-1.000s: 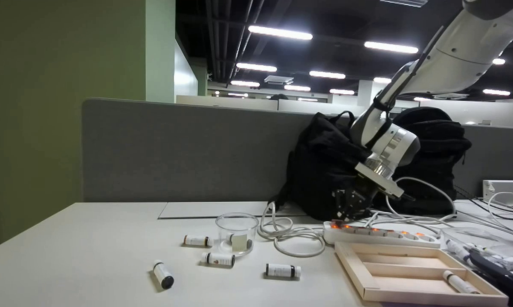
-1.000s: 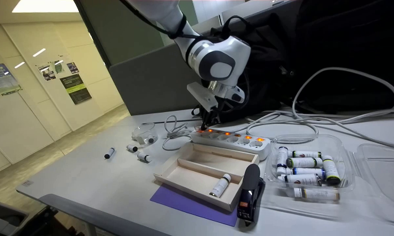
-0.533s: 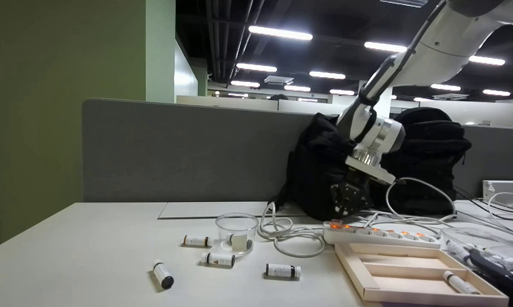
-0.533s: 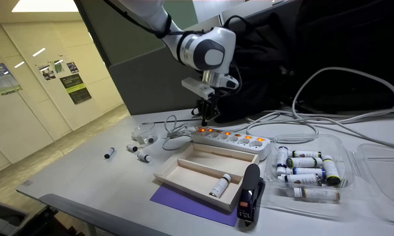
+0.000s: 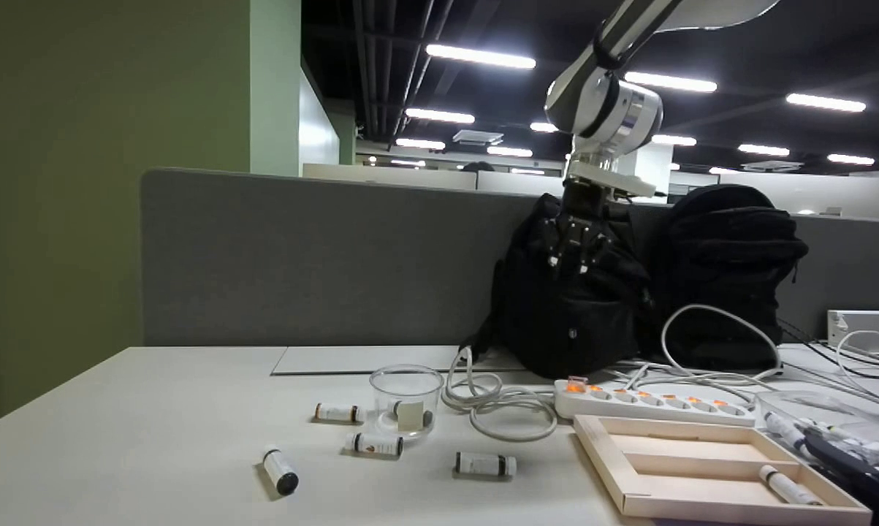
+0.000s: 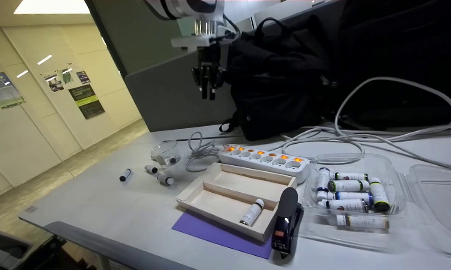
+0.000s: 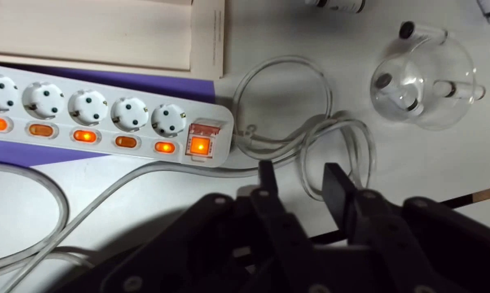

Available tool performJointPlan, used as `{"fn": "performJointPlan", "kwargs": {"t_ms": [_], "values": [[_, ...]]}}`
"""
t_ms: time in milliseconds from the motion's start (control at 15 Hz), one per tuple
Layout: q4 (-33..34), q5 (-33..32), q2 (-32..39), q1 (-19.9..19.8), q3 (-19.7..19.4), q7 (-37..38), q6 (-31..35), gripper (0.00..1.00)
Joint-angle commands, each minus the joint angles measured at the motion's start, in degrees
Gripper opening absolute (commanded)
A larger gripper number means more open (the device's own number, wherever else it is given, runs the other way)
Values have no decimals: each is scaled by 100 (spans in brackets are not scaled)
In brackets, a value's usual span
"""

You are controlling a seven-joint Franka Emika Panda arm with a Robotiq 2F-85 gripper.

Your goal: Turn on the main adapter switch

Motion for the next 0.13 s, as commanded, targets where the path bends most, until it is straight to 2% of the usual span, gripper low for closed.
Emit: {"fn": "performJointPlan", "kwargs": {"t_ms": [0, 67], "values": [[22, -19, -97, 66, -35, 20, -135, 43], [22, -43, -134, 85, -40, 23, -179, 47]]}}
